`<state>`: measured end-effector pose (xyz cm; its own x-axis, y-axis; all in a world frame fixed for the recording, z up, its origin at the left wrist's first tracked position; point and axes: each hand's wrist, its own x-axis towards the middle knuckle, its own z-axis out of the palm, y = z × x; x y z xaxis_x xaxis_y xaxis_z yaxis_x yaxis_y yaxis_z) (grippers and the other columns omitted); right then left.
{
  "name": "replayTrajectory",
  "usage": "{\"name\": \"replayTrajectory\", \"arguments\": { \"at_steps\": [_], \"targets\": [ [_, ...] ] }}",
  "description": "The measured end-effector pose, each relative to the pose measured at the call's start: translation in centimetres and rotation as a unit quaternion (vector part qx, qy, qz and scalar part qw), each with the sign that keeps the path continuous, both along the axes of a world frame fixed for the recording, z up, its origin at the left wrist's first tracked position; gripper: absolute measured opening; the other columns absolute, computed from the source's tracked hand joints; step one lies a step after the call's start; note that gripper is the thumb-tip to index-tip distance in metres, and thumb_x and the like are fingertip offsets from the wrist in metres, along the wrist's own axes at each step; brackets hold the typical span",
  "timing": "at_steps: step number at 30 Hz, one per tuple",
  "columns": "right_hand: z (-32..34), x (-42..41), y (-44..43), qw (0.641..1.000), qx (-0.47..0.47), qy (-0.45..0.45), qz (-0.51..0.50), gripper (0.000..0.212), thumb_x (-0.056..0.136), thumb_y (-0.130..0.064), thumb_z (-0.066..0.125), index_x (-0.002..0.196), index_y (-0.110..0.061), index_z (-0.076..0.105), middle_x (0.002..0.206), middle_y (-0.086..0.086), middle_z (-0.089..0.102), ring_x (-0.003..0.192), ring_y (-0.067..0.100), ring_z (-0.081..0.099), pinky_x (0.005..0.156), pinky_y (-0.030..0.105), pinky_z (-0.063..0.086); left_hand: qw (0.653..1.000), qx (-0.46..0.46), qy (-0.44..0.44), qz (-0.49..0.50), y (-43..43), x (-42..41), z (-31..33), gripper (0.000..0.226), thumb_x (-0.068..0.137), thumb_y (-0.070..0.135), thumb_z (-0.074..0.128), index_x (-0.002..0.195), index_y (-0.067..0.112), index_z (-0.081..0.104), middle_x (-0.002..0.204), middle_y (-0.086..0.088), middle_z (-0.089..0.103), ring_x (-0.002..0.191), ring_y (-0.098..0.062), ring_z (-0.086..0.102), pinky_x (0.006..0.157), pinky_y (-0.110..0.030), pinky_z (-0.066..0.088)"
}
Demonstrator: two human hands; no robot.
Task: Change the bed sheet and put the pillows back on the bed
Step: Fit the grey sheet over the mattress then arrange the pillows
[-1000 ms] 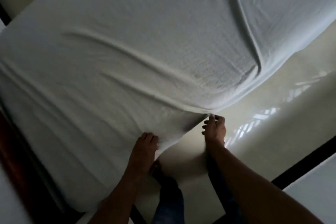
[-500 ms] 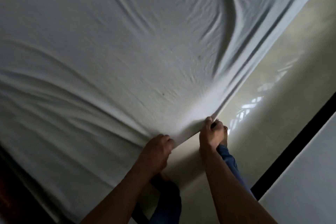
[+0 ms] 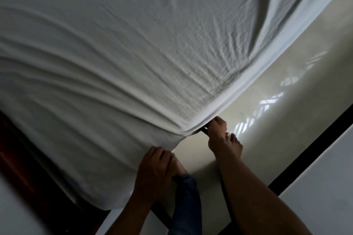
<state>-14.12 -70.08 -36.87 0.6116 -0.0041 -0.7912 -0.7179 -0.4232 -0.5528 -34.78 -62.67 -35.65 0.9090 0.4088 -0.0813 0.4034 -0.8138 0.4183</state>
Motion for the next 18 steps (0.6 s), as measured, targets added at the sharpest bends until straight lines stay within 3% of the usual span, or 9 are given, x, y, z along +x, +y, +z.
{"name": "replayTrajectory", "arguments": {
  "at_steps": [2, 5, 9, 11, 13, 16, 18],
  "targets": [
    [-6.5, -0.7, -2.5, 0.998, -0.062, 0.005, -0.003, 0.031, 0.091, -0.014, 0.054, 0.063, -0.002, 0.061, 0.061, 0.011, 0.062, 0.069, 0.032, 0.062, 0.050, 0.020, 0.047, 1.000, 0.001, 0.006, 0.024, -0.5, -2.4, -0.5, 0.018, 0.098, 0.021, 0.058, 0.083, 0.012, 0.063, 0.082, -0.005, 0.055, 0.078, -0.026, 0.054, 0.067, -0.041, 0.048],
    [-6.3, -1.4, -3.7, 0.978, -0.188, 0.014, 0.087, 0.035, 0.097, -0.033, 0.052, 0.085, -0.012, 0.077, 0.078, 0.012, 0.073, 0.081, 0.032, 0.065, 0.058, 0.028, 0.037, 0.999, -0.017, 0.017, 0.045, -0.7, -3.9, -0.9, 0.028, 0.103, 0.026, 0.049, 0.084, 0.012, 0.064, 0.083, -0.004, 0.057, 0.078, -0.024, 0.056, 0.067, -0.040, 0.050],
    [-6.3, -1.5, -3.0, 0.996, -0.080, 0.041, 0.017, 0.020, 0.101, -0.018, 0.060, 0.101, 0.000, 0.068, 0.085, 0.016, 0.067, 0.065, 0.020, 0.065, 0.055, 0.030, 0.053, 0.981, -0.067, 0.033, 0.181, -1.6, -5.1, -0.7, 0.019, 0.096, 0.023, 0.052, 0.086, 0.013, 0.064, 0.085, -0.004, 0.059, 0.081, -0.024, 0.057, 0.069, -0.038, 0.050],
    [-5.8, -3.1, -2.6, 0.991, -0.084, 0.025, 0.101, 0.021, 0.100, -0.019, 0.059, 0.105, 0.001, 0.067, 0.079, 0.011, 0.066, 0.063, 0.021, 0.063, 0.056, 0.032, 0.053, 0.943, -0.105, 0.067, 0.310, -2.3, -6.5, -0.2, 0.011, 0.092, 0.017, 0.058, 0.083, 0.014, 0.063, 0.081, -0.003, 0.060, 0.077, -0.023, 0.059, 0.066, -0.036, 0.048],
    [-4.1, -6.0, -1.8, 0.975, -0.098, 0.006, 0.197, 0.021, 0.099, -0.021, 0.060, 0.100, -0.002, 0.068, 0.075, 0.010, 0.068, 0.060, 0.021, 0.063, 0.057, 0.036, 0.056, 0.865, -0.149, 0.087, 0.471, -3.2, -8.5, 0.6, 0.012, 0.091, 0.013, 0.062, 0.079, 0.014, 0.065, 0.076, -0.003, 0.064, 0.073, -0.025, 0.063, 0.063, -0.032, 0.043],
    [-1.9, -11.2, -1.5, 0.934, -0.076, 0.027, 0.349, 0.018, 0.091, -0.025, 0.066, 0.089, -0.007, 0.070, 0.071, 0.010, 0.071, 0.058, 0.022, 0.066, 0.062, 0.045, 0.060, 0.680, -0.174, 0.079, 0.708, -3.6, -11.7, 1.5, 0.020, 0.097, 0.021, 0.061, 0.093, 0.006, 0.073, 0.092, -0.013, 0.073, 0.089, -0.036, 0.068, 0.070, -0.030, 0.039],
    [-1.6, -14.5, -1.5, 0.901, -0.051, 0.034, 0.429, 0.026, 0.082, -0.041, 0.067, 0.081, -0.015, 0.069, 0.069, 0.005, 0.071, 0.064, 0.023, 0.069, 0.065, 0.046, 0.061, 0.586, -0.186, 0.081, 0.785, -3.7, -14.2, 0.9, 0.036, 0.098, 0.037, 0.061, 0.104, 0.004, 0.072, 0.101, -0.012, 0.073, 0.098, -0.035, 0.067, 0.076, -0.032, 0.043]
  ]
}}
